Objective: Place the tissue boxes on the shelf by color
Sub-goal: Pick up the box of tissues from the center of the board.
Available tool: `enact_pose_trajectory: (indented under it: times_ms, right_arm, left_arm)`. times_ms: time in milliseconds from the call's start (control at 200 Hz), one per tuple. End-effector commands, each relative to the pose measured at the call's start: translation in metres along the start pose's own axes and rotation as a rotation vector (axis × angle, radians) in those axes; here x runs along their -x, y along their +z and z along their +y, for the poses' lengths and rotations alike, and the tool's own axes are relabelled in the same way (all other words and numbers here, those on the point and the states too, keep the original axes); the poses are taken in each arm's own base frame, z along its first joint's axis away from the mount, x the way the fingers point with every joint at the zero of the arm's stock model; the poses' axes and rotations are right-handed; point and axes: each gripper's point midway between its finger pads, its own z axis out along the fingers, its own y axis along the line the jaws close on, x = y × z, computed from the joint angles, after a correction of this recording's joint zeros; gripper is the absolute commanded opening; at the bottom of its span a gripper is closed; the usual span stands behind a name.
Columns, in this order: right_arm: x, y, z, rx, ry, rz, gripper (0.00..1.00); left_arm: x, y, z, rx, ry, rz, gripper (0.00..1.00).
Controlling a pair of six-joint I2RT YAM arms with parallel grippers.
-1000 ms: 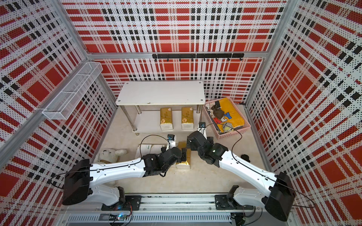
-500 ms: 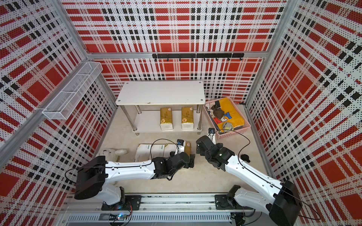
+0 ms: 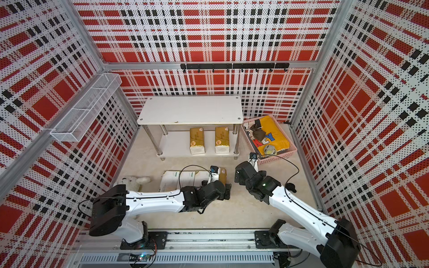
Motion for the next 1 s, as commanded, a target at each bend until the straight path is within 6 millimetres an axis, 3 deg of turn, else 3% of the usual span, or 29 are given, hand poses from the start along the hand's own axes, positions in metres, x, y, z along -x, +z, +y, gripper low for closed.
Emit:
enact_pose_trajectory:
  times_ms: [0,301,516,777,997]
  right_arm:
    - [0.007,0.001,0.000,0.004,0.006,-0.011,1.00]
    - [0.008,0.008,0.005,0.008,0.003,0.003,1.00]
    - [0.016,0.005,0.008,0.014,0.004,-0.012,1.00]
    - [0.020,0.010,0.014,0.028,0.000,-0.004,1.00]
    - [0.019,0.013,0.008,0.021,0.021,-0.001,1.00]
  left_arm:
    - [-0.010,0.002,0.009,0.038,0.002,0.020,0.98]
    - [-0.007,-0.008,0.021,0.136,0.015,0.011,0.98]
    - [-0.026,0.003,0.020,0.142,0.039,0.063,0.98]
    - [-0.025,0.005,0.004,0.120,0.056,0.055,0.98]
    - [-0.029,0.018,0.015,0.176,0.041,0.064,0.98]
